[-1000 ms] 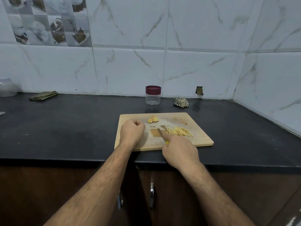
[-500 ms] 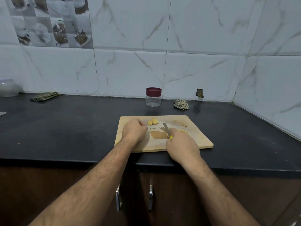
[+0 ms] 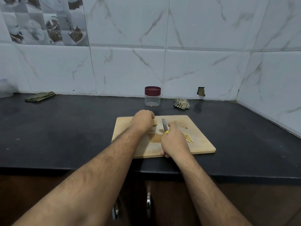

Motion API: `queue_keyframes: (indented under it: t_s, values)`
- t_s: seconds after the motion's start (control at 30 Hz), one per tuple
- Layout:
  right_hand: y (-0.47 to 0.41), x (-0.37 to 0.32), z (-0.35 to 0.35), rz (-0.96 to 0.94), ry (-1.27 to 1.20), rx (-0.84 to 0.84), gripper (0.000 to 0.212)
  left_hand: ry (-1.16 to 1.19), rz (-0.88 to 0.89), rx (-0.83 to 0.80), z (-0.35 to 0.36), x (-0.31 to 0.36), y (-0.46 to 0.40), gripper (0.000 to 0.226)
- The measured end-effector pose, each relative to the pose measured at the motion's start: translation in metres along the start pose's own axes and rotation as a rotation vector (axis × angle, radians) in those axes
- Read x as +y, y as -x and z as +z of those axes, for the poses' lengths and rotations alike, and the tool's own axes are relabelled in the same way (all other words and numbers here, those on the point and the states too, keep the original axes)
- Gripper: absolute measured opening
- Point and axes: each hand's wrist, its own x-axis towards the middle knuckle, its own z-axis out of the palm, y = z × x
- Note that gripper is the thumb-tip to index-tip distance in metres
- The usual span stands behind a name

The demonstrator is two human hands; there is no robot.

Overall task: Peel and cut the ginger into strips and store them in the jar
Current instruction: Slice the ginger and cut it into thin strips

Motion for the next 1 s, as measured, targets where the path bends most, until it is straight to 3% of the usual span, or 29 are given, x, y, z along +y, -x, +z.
queue_keyframes:
  t_s: [0.13,0.33,0.43,0.6,0.8,1.0]
  values:
    - [0.0,0.004,-0.002,0.013,-0.015,-0.023,0.048,-0.01,-0.01,-0.027,0.008,-0.001,-0.004,0.016]
    - [-0.001,0.006,0.007,-0.014,-0.012,0.038,0.043,-0.014,-0.007,0.022,0.009,-0.001,-0.005,0.023]
    - [-0.001,0.007,0.01,-0.029,-0.021,0.048,0.043,-0.03,-0.016,0.057,0.009,0.0,-0.005,0.012]
    - [-0.001,0.009,0.009,-0.041,-0.048,0.061,0.044,0.109,-0.101,0.089,0.006,0.001,0.001,0.007]
    - [0.006,0.008,-0.002,-0.058,-0.11,0.039,0.046,0.55,-0.314,-0.128,-0.016,-0.003,0.018,0.025]
    - [0.019,0.007,-0.021,-0.122,-0.076,0.022,0.043,0.514,-0.408,-0.276,-0.03,-0.001,0.048,0.023]
